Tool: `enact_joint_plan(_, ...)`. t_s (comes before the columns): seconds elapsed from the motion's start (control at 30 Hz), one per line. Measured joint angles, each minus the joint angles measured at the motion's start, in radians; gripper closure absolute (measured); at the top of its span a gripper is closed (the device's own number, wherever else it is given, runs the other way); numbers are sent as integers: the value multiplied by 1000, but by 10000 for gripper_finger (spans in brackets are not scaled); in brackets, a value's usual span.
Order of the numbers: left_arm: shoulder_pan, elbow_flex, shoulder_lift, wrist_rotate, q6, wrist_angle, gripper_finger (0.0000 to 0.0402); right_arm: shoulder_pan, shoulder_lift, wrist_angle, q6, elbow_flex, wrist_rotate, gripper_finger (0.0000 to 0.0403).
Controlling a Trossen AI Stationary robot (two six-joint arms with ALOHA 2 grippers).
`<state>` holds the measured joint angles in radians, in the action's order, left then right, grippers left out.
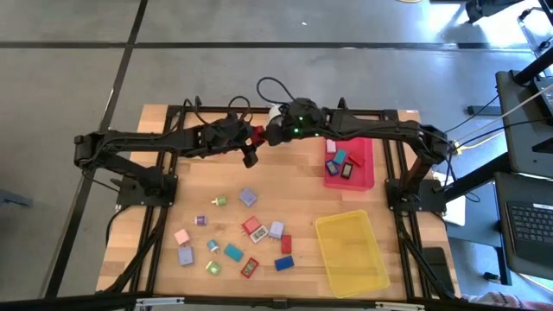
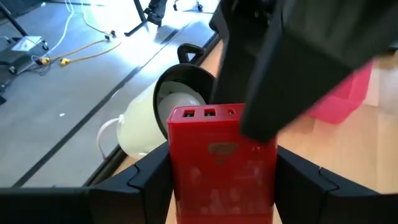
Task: Pick & Place Office items
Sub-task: Put the middle left red charger adapter into the yellow bin
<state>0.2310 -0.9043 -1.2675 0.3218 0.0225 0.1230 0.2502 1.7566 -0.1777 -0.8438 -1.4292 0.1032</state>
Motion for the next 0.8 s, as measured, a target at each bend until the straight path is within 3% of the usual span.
enact_joint_plan(0.2,0,0,0,-8,-73,-2,188,-14,22,-5,34,0,3,119)
enact_joint_plan(0.43,-7,0,0,-96,-175,-29,188,-20,27,-2,46,0,-1,132)
enact_joint_plan(0.6,-13,0,-1,-91,-199,-30,187,-20,27,3,52,-1,3,180)
enact_joint_plan(0.8,-13,2,-2,-71,-221,-43,181,-20,26,4,73,-2,11,270)
